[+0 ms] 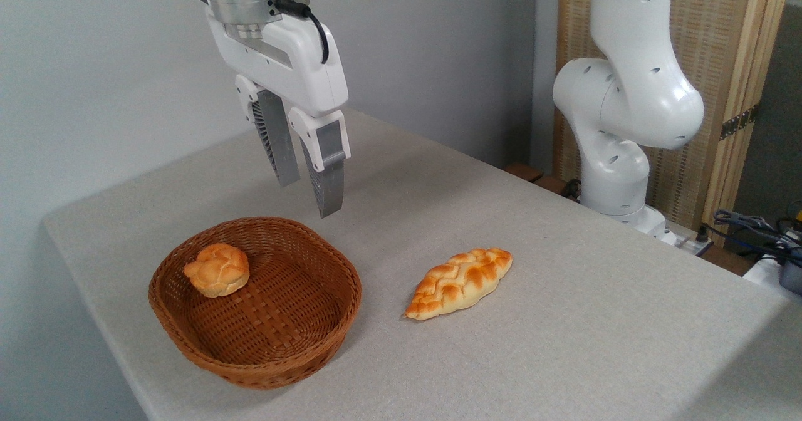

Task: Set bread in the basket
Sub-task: 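Move the open gripper over the braided bread loaf and lower it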

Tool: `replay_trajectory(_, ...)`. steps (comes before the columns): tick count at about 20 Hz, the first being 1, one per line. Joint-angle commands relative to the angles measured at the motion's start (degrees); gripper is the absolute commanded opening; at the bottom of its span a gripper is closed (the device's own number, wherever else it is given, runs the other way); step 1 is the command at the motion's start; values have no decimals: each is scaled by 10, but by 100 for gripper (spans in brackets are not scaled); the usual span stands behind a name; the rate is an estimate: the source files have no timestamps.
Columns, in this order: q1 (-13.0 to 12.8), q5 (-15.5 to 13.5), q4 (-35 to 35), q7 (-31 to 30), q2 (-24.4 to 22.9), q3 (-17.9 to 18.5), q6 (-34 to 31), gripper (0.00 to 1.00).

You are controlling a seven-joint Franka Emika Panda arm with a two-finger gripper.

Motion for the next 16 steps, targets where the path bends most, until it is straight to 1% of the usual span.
replay_trajectory(1, 8, -9, -17, -7, -8, -9, 19, 100)
replay_trajectory(3, 10, -26, -18, -8, -12, -8, 18, 100)
replay_trajectory(6, 11, -24, -20, -6, -13, -9, 18, 100)
replay_trajectory(9, 11, -22, -37, -5, -22, -9, 18, 100)
replay_trajectory(13, 10, -20, -98, -4, -61, -8, 19, 100)
replay_trajectory(15, 8, -13, -131, -1, -80, -8, 27, 100)
replay_trajectory(16, 6, -5, -158, -1, -96, -8, 39, 100)
